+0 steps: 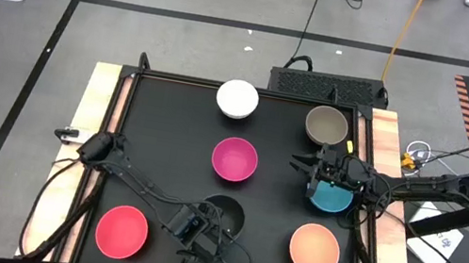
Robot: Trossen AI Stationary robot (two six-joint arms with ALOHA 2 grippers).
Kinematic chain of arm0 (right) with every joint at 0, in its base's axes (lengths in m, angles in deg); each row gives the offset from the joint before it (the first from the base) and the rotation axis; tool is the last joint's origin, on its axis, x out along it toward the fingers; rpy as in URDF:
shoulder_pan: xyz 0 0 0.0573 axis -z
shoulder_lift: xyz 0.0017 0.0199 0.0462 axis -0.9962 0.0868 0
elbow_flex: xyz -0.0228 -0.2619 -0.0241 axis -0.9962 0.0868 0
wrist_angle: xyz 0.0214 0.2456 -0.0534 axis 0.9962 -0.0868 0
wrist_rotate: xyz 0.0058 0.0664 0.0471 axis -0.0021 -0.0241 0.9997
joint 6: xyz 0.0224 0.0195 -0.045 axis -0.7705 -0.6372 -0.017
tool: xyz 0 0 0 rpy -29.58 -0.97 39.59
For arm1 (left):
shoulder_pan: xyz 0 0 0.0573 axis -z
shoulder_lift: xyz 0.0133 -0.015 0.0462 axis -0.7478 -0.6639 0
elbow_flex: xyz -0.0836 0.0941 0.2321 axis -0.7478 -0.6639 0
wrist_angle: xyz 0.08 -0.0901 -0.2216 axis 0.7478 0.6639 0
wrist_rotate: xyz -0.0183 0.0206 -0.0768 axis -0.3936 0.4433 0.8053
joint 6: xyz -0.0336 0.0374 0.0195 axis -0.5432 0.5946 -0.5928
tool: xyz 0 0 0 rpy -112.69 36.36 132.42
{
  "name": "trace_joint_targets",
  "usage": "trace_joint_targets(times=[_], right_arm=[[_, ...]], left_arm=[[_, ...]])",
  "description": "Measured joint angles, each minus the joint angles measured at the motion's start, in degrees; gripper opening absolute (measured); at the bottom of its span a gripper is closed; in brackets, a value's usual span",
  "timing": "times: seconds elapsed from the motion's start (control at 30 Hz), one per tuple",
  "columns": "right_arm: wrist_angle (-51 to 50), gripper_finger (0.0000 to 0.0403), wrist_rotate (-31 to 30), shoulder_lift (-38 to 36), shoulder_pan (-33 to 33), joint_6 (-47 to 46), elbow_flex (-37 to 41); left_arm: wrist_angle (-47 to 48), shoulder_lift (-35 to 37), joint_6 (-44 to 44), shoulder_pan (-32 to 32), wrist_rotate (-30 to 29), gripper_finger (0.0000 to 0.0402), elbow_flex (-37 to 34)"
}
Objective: Nest bowls inside each other
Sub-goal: Stack the black bowl on the dark green bowl
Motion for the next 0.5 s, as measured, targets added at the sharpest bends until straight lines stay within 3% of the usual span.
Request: trace_joint_targets(times=[0.3, 0.5], right_arm=[[0.02, 0.0121, -0.04, 0.01, 0.0, 0.0, 0.0], [0.05, 0.0121, -0.08, 0.01, 0.0, 0.04, 0.0]], left_arm=[[1.12, 0.0, -1.53, 1.75, -3.87, 0.0201, -0.04], [6.09, 0.0, -1.66, 4.05, -16.31, 0.0204, -0.04]])
